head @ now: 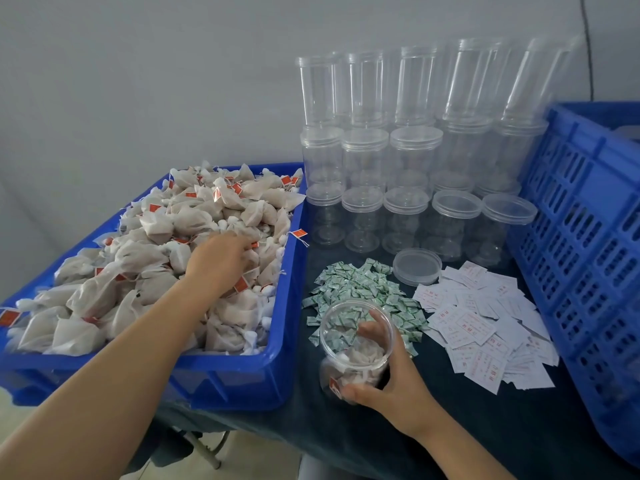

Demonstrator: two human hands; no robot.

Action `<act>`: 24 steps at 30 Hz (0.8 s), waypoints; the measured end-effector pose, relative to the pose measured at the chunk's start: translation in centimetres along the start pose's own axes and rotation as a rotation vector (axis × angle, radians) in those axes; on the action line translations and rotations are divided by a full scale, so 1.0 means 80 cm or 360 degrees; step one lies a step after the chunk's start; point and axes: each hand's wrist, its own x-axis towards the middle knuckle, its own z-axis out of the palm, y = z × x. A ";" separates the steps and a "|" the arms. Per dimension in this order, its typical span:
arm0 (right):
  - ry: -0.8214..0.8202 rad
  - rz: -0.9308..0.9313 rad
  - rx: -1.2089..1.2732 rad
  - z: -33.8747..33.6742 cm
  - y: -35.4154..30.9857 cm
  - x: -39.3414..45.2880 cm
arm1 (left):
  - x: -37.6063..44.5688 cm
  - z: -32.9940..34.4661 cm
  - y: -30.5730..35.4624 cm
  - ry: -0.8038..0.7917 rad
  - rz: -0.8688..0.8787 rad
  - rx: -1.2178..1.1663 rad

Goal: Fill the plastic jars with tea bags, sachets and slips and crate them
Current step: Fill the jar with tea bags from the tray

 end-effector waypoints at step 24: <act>0.0088 -0.0017 0.0059 0.014 0.002 0.013 | -0.064 -0.110 0.094 -0.0098 0.0446 -0.1280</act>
